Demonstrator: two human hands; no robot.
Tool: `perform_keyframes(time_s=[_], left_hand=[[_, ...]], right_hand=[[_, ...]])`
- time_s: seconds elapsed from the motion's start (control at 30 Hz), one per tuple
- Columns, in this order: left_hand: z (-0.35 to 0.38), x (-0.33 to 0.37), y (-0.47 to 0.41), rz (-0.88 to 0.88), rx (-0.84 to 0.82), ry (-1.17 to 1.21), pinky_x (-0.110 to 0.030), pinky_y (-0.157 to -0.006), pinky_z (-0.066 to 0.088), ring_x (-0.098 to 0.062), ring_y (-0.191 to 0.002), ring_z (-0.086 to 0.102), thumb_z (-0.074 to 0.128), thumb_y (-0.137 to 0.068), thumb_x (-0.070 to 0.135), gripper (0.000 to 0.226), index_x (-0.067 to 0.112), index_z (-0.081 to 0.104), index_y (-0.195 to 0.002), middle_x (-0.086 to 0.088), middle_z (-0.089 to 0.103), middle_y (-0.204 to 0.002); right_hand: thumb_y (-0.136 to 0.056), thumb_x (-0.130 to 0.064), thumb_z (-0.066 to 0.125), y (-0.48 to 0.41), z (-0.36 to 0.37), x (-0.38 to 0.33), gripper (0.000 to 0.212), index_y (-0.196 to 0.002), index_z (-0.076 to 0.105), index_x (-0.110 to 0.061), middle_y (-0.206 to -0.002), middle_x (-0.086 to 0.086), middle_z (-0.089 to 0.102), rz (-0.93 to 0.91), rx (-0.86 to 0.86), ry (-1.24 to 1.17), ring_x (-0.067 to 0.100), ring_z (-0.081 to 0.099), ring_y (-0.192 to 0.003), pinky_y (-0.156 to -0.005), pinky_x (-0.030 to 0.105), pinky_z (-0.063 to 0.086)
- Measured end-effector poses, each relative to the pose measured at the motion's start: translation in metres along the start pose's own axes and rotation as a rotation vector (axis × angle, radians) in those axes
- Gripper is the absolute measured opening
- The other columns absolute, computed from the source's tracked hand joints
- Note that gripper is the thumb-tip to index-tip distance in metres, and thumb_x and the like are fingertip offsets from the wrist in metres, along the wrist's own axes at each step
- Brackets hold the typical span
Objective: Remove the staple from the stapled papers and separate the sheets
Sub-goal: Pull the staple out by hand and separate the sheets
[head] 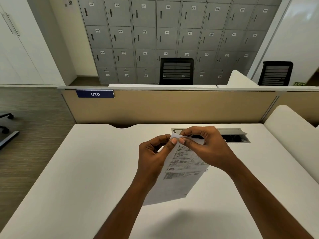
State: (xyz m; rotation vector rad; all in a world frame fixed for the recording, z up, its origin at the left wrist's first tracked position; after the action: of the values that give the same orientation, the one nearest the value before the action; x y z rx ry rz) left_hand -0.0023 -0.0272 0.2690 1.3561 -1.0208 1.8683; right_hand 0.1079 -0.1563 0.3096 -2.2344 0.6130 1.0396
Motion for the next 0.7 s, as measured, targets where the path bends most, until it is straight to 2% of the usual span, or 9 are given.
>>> perform_keyframes(time_s=[0.27,0.47,0.63,0.7], left_hand=[[0.0003,0.0015,0.0033,-0.020,-0.029,-0.012,-0.050,-0.084,0.062,-0.032,-0.092,0.076,0.069,-0.093,0.030,0.018,0.022,0.080,-0.104,-0.008,0.080,-0.098],[0.0010,0.0039,0.0029,-0.069,-0.080,0.051,-0.043,-0.083,0.062,-0.031,-0.092,0.075,0.068,-0.092,0.028,0.015,0.028,0.081,-0.099,-0.008,0.080,-0.099],[-0.0013,0.0018,0.0007,-0.118,-0.125,0.129,-0.041,-0.084,0.061,-0.033,-0.094,0.075,0.068,-0.089,0.021,0.018,0.020,0.081,-0.101,-0.013,0.079,-0.102],[-0.0016,0.0006,0.0002,-0.127,-0.140,0.138,-0.042,-0.086,0.061,-0.034,-0.095,0.075,0.067,-0.089,0.020,0.019,0.017,0.081,-0.102,-0.014,0.078,-0.103]], right_hand=[[-0.089,-0.032,0.074,0.0043,-0.0002,-0.0017,0.014,-0.093,0.078,-0.019,-0.086,-0.010,0.075,-0.011,0.020,0.000,0.013,0.069,-0.084,-0.070,0.017,0.052],[-0.089,-0.032,0.071,0.0062,0.0015,-0.0024,0.018,-0.096,0.077,-0.016,-0.088,-0.008,0.074,-0.008,-0.006,-0.038,0.010,0.067,-0.084,-0.067,0.016,0.050],[-0.093,-0.027,0.069,0.0074,0.0046,-0.0034,0.009,-0.092,0.074,-0.019,-0.087,-0.007,0.072,0.014,-0.076,-0.087,0.016,0.066,-0.087,-0.071,0.024,0.054],[-0.094,-0.029,0.068,0.0066,0.0055,-0.0026,0.008,-0.091,0.073,-0.023,-0.089,-0.007,0.071,0.015,-0.088,-0.058,0.017,0.066,-0.091,-0.074,0.032,0.056]])
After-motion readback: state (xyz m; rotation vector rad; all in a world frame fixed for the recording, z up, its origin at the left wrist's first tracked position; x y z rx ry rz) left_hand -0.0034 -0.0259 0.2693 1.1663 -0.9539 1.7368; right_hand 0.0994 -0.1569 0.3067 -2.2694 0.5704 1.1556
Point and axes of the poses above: each hand's wrist, its own y-axis away from the middle knuckle, its own z-axis out of the palm, x = y × z, the point moved 5 cm from there along -y, towards the middle knuckle
